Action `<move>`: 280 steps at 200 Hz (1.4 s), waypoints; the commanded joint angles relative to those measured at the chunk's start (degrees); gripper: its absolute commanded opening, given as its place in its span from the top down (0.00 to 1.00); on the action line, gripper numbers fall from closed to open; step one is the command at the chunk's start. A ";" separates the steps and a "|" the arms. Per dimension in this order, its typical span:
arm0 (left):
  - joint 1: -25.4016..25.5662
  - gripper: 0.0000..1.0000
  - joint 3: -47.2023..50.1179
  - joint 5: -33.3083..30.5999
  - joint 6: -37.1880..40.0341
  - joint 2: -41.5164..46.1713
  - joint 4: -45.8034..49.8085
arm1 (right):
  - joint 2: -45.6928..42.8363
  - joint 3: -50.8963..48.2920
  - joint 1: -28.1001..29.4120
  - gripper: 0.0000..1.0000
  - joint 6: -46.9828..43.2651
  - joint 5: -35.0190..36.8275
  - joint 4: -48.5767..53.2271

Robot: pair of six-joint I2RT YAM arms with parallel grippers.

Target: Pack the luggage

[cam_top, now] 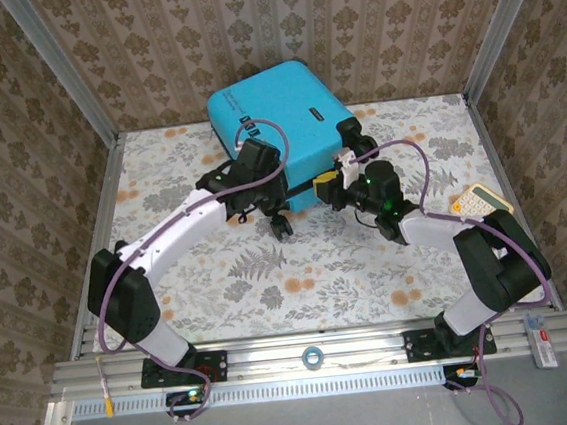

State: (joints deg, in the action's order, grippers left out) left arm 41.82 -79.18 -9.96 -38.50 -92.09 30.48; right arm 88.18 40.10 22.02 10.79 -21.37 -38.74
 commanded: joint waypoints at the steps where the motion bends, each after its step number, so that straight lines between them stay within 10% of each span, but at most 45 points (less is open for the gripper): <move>1: -1.65 0.72 1.88 -5.75 9.81 0.66 4.96 | -2.46 -1.57 -1.69 0.71 1.04 1.93 0.41; 60: -5.24 0.74 2.54 -5.09 15.34 2.89 6.96 | -2.84 -5.99 -3.63 0.67 3.37 5.02 0.04; 147: -7.84 0.26 1.63 -1.17 17.32 4.53 6.81 | 2.97 -6.35 -2.45 0.64 5.43 5.56 -4.23; 280: -2.99 0.22 -0.61 -4.01 12.33 3.23 9.90 | 1.92 -4.41 1.53 0.63 2.21 12.47 1.66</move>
State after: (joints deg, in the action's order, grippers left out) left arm 38.70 -78.46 -11.38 -24.40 -88.75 37.85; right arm 90.72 33.69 22.48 14.90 -12.27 -39.13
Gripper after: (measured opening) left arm 0.788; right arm 0.371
